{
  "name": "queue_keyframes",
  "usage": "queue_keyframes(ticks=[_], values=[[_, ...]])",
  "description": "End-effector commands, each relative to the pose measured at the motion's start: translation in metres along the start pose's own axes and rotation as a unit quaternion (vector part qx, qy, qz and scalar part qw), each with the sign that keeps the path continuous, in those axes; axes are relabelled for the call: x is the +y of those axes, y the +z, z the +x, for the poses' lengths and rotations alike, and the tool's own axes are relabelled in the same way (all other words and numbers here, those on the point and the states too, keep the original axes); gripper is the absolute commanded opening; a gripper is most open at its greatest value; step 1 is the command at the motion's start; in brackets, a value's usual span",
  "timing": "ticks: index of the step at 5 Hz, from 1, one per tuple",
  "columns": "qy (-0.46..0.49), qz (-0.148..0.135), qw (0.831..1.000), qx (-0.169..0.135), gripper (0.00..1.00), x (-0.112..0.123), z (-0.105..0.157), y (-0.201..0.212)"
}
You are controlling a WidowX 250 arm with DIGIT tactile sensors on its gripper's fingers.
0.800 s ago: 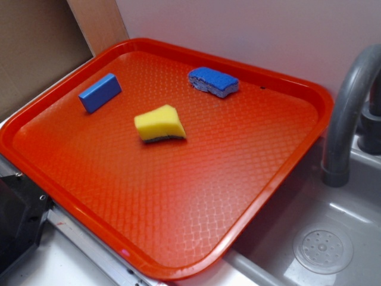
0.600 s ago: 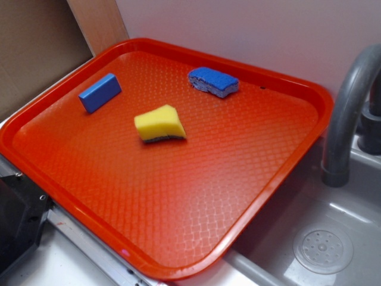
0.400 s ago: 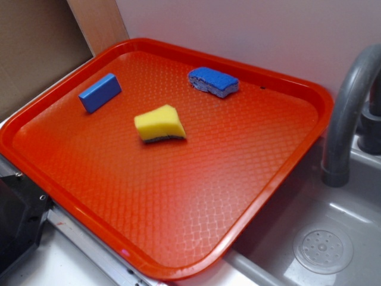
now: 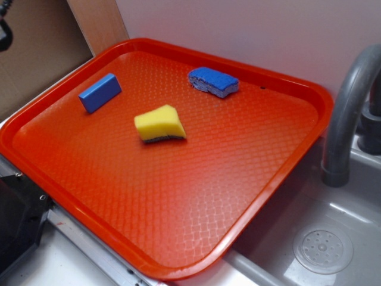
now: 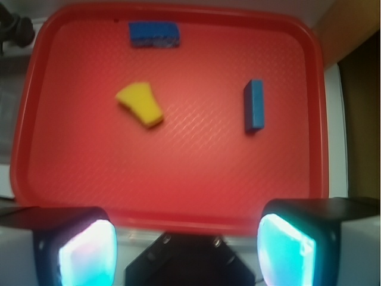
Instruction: Grab the blue block.
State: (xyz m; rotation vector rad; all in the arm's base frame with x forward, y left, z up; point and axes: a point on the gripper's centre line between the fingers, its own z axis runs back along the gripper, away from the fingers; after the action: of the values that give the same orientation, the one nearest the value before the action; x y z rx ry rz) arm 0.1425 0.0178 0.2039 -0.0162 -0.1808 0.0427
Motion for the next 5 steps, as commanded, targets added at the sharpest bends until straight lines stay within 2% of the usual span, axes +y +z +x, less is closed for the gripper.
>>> queue_keyframes(ticks=[1, 2, 3, 4, 5], values=[[0.047, 0.034, 0.998, -0.006, 1.00, 0.061, 0.024, -0.034], [0.051, 0.048, 0.998, -0.002, 1.00, 0.077, 0.031, -0.055], [0.047, 0.048, 0.998, -0.022, 1.00, 0.082, 0.039, -0.074], [0.045, 0.036, 0.998, -0.021, 1.00, 0.082, 0.048, -0.100], [0.054, 0.039, 0.998, -0.013, 1.00, 0.087, 0.056, -0.114]])
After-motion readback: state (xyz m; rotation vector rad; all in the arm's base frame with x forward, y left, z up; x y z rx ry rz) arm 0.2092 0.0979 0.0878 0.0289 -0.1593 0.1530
